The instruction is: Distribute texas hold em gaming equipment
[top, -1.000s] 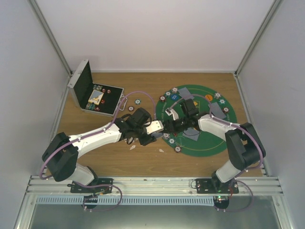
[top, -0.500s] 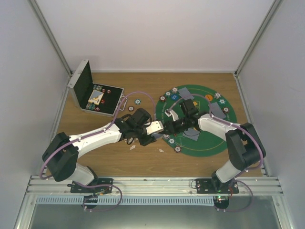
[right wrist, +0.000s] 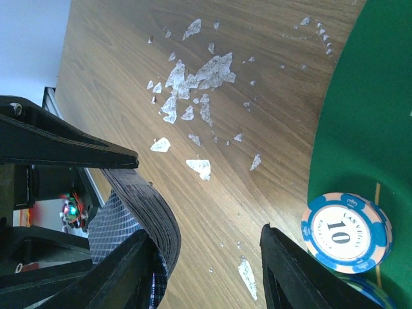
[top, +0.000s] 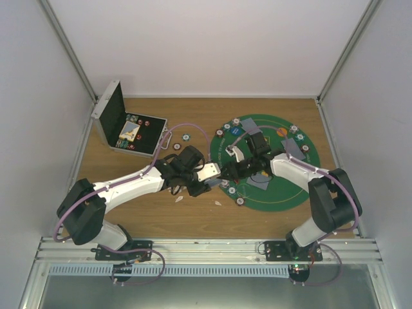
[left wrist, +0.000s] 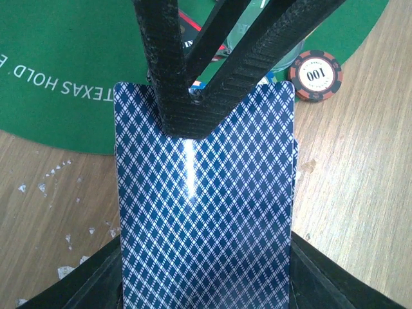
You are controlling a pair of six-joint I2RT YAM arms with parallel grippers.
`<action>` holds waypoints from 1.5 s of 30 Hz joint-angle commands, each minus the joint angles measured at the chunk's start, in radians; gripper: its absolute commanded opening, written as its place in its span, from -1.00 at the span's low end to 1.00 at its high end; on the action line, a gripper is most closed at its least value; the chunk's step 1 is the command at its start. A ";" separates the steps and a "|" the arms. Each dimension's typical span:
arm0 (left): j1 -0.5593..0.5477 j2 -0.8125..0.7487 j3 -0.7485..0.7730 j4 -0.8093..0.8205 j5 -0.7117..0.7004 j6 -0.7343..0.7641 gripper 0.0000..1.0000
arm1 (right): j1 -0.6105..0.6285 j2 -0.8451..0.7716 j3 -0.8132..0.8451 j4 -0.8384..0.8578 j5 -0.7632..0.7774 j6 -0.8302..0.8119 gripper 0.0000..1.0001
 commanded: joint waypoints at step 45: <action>0.003 -0.026 -0.004 0.055 0.013 -0.008 0.14 | -0.511 -0.395 -0.310 -0.037 0.119 0.137 -0.99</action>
